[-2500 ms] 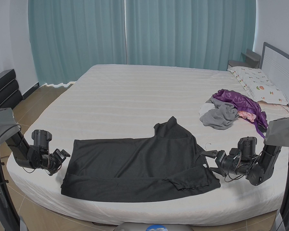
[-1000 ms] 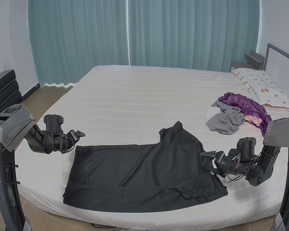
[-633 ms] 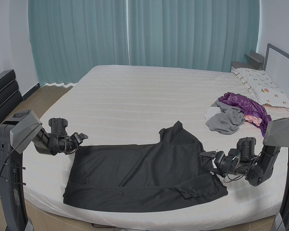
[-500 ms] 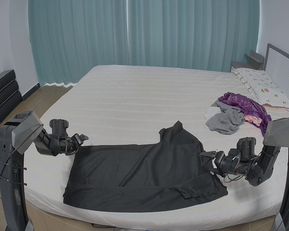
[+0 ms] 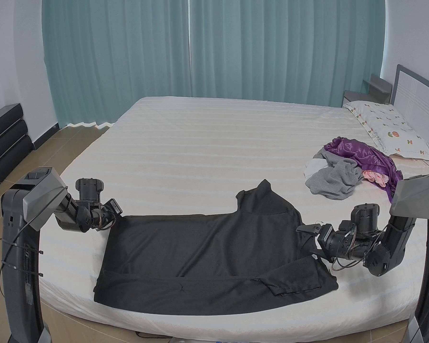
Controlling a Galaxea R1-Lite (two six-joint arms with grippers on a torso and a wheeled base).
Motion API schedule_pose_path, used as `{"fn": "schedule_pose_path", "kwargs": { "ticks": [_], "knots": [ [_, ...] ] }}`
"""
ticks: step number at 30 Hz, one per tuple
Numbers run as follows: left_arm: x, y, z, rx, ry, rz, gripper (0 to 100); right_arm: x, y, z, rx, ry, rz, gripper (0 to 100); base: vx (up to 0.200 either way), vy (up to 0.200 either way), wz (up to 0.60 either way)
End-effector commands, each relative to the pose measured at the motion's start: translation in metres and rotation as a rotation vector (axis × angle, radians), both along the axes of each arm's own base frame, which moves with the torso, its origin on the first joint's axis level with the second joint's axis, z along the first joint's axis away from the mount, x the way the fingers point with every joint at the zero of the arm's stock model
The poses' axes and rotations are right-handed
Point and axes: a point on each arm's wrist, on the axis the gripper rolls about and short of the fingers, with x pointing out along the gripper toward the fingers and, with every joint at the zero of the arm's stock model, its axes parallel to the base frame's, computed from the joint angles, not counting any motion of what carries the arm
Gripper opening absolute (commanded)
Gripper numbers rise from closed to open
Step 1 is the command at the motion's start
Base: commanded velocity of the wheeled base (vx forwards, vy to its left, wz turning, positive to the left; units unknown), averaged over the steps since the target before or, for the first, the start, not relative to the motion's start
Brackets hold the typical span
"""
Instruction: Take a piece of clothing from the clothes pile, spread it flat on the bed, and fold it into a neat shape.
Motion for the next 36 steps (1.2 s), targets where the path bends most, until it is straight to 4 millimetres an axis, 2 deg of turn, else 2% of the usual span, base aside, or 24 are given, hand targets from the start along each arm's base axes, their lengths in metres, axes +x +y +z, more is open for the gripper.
{"fn": "schedule_pose_path", "kwargs": {
  "ticks": [1, 10, 12, 16, 17, 20, 25, 36],
  "knots": [
    [0.002, 0.002, -0.002, -0.009, -0.002, 0.018, 0, 0.006, 0.001, -0.002, -0.014, -0.012, -0.019, 100, 0.0, 0.0, 0.0],
    [0.001, 0.003, 0.007, -0.081, -0.018, 0.085, 0, 0.033, 0.016, 0.008, -0.064, -0.095, -0.063, 100, 0.0, 0.0, 0.0],
    [0.002, 0.004, 0.008, -0.076, -0.023, 0.11, 0, 0.049, 0.025, 0.013, -0.094, -0.1, -0.058, 100, 0.0, 0.0, 0.0],
    [0.003, 0.007, 0.007, -0.064, -0.028, 0.148, 0, 0.073, 0.033, 0.01, -0.155, -0.114, -0.044, 100, 0.0, 0.0, 0.0],
    [0.003, 0.007, 0.007, -0.064, -0.028, 0.148, 0, 0.073, 0.033, 0.01, -0.155, -0.114, -0.044, 100, 0.0, 0.0, 0.0],
    [0.003, 0.007, 0.008, -0.091, -0.031, 0.169, 0, 0.104, 0.039, 0.003, -0.235, -0.146, -0.059, 100, 0.0, 0.0, 0.0],
    [0.001, 0.007, 0.006, -0.092, -0.023, 0.17, 0, 0.136, 0.042, -0.008, -0.287, -0.13, -0.041, 100, 0.0, 0.0, 0.0],
    [0.001, 0.007, 0.006, -0.092, -0.02, 0.172, 0, 0.191, 0.045, -0.03, -0.376, -0.126, -0.085, 100, 0.0, 0.0, 0.0]
  ]
}}
